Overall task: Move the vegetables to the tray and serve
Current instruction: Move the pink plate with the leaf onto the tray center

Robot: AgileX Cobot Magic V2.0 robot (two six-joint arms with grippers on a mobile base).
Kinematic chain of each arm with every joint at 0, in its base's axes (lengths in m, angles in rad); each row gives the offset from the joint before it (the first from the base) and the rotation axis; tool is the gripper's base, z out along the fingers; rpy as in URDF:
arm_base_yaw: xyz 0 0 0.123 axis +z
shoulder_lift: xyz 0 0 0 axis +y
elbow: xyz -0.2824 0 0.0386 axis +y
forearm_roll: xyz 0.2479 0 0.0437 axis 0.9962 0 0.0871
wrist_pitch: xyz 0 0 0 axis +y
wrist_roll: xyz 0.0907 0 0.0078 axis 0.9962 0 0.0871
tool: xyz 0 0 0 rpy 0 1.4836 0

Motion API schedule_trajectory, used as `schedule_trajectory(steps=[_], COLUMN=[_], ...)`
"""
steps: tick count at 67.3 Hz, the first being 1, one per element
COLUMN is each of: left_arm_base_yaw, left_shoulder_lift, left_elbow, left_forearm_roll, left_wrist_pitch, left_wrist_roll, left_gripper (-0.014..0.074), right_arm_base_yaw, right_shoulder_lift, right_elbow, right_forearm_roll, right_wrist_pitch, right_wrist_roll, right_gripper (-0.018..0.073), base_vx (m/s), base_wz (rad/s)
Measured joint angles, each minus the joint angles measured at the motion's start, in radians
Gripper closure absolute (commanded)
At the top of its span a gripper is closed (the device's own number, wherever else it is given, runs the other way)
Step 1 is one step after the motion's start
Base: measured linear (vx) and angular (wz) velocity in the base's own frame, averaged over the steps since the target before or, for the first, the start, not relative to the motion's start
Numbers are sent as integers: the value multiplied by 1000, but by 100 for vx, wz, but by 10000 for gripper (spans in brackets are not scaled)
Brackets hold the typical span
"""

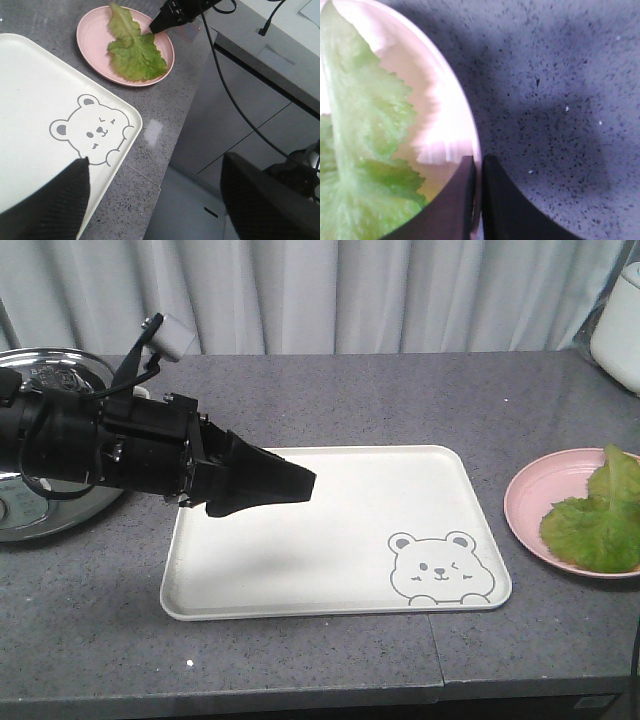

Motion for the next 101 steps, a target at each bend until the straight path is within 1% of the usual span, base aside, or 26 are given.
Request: schedule_trajectory(steps=[8,16,22,26,37,47,56,65,71,78,91,101], left_arm_base_yaw=[0,0,0,0,0,0,0,0,0,0,0,0], left_shoulder_lift=[0,0,0,0,0,0,0,0,0,0,0,0], left_elbow=[0,0,0,0,0,0,0,0,0,0,0,0], left_forearm_roll=[0,0,0,0,0,0,0,0,0,0,0,0], left_wrist_pitch=[0,0,0,0,0,0,0,0,0,0,0,0], left_wrist_roll=[0,0,0,0,0,0,1,1,1,1,1,1], left_gripper=[62,62,62,62,62,62,62,62,62,62,62,62], right_arm_base_yaw=[0,1,18,47,174,326,446,536,578,605,632,642], right_shoulder_lift=[-52,-97,-118,-123,-124,-124,-124,-123,-123,-119,-48,28], right_elbow=[0,0,0,0,0,0,0,0,0,0,0,0], right_forearm_roll=[34,88,110,120,139,161,182,183,191,227,322,352], right_wrist_pitch=[5,10,10,10,10,4,-8,-24,-44,-73,-104,-144], right_wrist_roll=[-18,-29,-36,-40,-40,-40,-40,-32,-9,18,25,24], right_gripper=[564,564,564,564,564,564,564,564,564,564,562,552], base_vx=[0,0,0,0,0,0,0,0,0,0,0,0], base_wz=[0,0,0,0,0,0,0,0,0,0,0,0])
